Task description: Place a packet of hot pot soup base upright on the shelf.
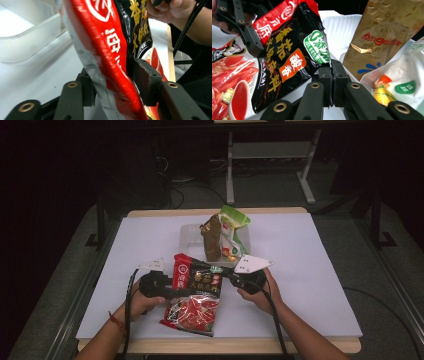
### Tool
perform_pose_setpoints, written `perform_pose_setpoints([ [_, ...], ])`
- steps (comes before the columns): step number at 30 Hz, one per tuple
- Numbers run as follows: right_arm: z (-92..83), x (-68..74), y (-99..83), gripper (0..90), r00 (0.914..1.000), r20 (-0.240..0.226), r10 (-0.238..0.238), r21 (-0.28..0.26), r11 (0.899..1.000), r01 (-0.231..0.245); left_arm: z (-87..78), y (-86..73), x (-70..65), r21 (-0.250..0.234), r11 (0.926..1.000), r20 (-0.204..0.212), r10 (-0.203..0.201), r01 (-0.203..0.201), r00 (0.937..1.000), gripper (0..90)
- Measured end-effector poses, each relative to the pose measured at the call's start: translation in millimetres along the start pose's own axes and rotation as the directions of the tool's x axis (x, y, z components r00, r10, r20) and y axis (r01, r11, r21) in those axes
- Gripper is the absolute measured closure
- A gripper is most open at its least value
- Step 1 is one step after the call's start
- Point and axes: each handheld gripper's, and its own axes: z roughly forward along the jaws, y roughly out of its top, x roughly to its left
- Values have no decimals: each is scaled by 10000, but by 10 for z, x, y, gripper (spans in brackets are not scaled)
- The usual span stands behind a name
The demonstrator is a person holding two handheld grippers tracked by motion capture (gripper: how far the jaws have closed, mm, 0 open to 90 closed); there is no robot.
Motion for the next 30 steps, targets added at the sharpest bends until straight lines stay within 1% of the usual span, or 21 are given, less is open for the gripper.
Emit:
perform_pose_setpoints([
  [2,3,-10,-2,878,9999,-23,167,-100,9998,-168,17,3,7,0,9999,-34,-129,129,9999,556],
  [4,10,-15,9,880,9999,9,144,-105,9998,-144,26,-1,19,-46,9998,-10,-198,198,9998,553],
  [8,12,-25,18,883,9997,-27,259,-252,9993,-259,66,16,26,-11,9998,-77,-191,191,9998,519],
  [11,10,-42,17,883,9994,-104,317,-316,9990,-320,73,18,38,-62,9996,53,-266,267,9996,517],
  [12,11,-45,17,883,9993,-149,353,-353,9987,-358,68,17,37,-83,9998,96,-206,207,9997,523],
  [15,16,-48,20,881,9998,18,205,-193,9996,-204,37,18,30,-268,9995,186,-188,193,9997,596],
  [18,23,-57,21,866,9998,133,180,-116,9998,-178,3,15,-17,-455,9990,124,-38,44,9999,656],
  [20,19,-52,27,804,9996,234,141,-110,9998,-139,-14,15,-45,-529,9986,154,71,-63,9999,680],
  [21,15,-50,30,778,9993,365,108,-67,9999,-106,-24,13,-62,-542,9985,126,101,-94,9999,691],
  [23,-9,-49,36,732,9988,488,60,-17,10000,-60,-35,4,-84,-584,9982,61,104,-100,9999,705],
  [25,-41,-52,40,639,9975,702,-46,108,9999,38,-47,-11,-95,-619,9981,3,65,-64,10000,714],
  [28,-111,-81,18,519,9975,686,141,385,9991,-168,-67,-24,-115,-641,9979,-65,25,-29,10000,719],
  [30,-184,-111,-4,476,9984,539,195,593,9980,-227,-79,-25,-134,-662,9978,-65,-20,15,10000,723],
])
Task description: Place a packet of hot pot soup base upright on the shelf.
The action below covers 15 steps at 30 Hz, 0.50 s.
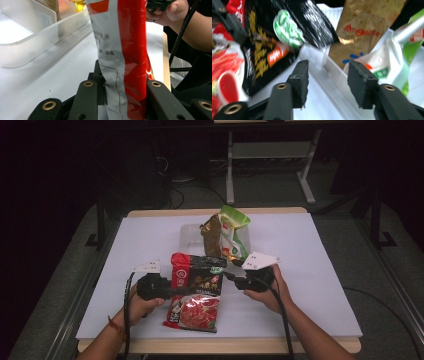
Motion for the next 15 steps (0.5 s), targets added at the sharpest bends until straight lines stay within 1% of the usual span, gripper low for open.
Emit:
perform_pose_setpoints([
  [2,-61,-38,-30,435,10000,-32,-30,246,9997,31,-15,-4,-10,-2,10000,27,19,-19,10000,728],
  [3,-93,-60,-51,421,10000,-61,27,335,9994,-25,-21,-6,-13,-19,10000,58,36,-36,10000,729],
  [7,-203,-135,-152,383,9991,319,265,666,9974,-286,-33,-11,-27,-49,9999,42,-102,102,9999,733],
  [8,-241,-152,-191,371,9988,410,285,817,9961,-318,-34,-12,-29,-59,9999,29,-128,128,9999,733],
  [12,-388,-188,-327,366,9972,729,164,1179,9927,-250,-32,-18,-24,-101,9997,-4,-201,201,9998,733],
  [15,-464,-218,-441,367,9958,873,280,1420,9890,-403,-26,-17,-31,-88,9994,-176,-338,337,9993,732],
])
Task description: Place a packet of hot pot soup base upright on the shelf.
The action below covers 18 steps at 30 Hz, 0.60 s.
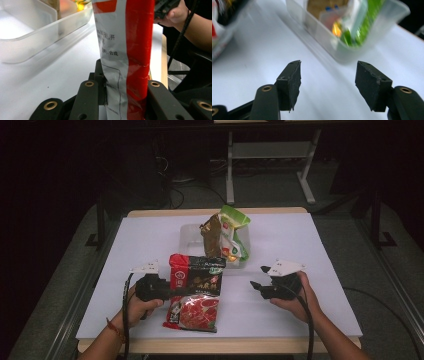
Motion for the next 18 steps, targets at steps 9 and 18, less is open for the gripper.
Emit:
perform_pose_setpoints([
  [9,-34,-40,-276,356,9988,247,415,383,9984,-424,-39,17,-169,-458,9985,-607,278,-306,9978,743],
  [18,-86,-95,-343,352,9968,290,752,130,9971,-756,-112,50,-289,-1019,9928,-1015,523,-627,9935,756],
])
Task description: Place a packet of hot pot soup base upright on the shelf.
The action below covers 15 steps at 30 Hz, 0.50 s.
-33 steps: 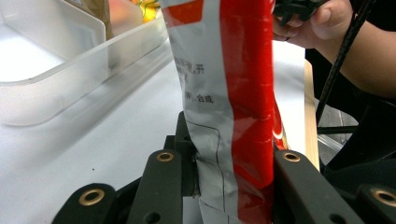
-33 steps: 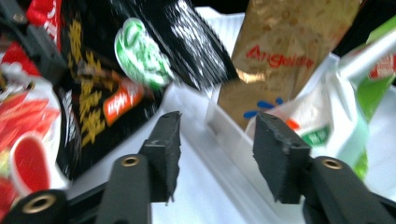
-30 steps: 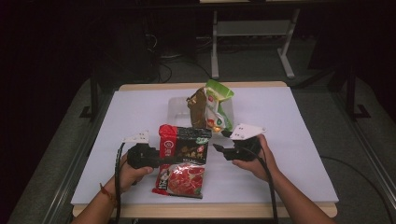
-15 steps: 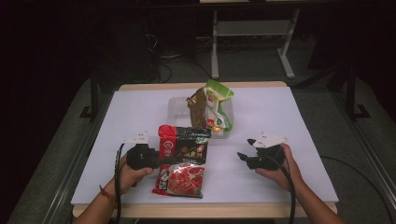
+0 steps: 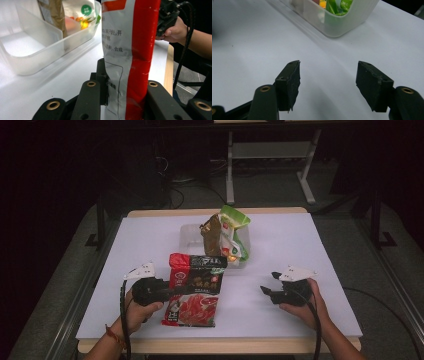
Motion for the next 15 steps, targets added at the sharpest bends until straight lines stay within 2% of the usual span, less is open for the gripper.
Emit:
perform_pose_setpoints([
  [7,-36,-36,-28,345,9998,83,169,-108,9998,-168,-58,61,-81,-331,9986,-347,394,-405,9986,787],
  [9,-46,-46,-33,345,9997,118,227,-151,9996,-225,-64,74,-99,-284,9979,-418,571,-584,9975,794],
  [13,-62,-74,-48,345,9989,112,462,-217,9987,-460,-80,83,-125,-402,9963,-556,732,-755,9958,801],
  [15,-65,-80,-51,342,9990,158,426,-207,9989,-423,-99,95,-142,-506,9953,-584,796,-826,9951,803],
])
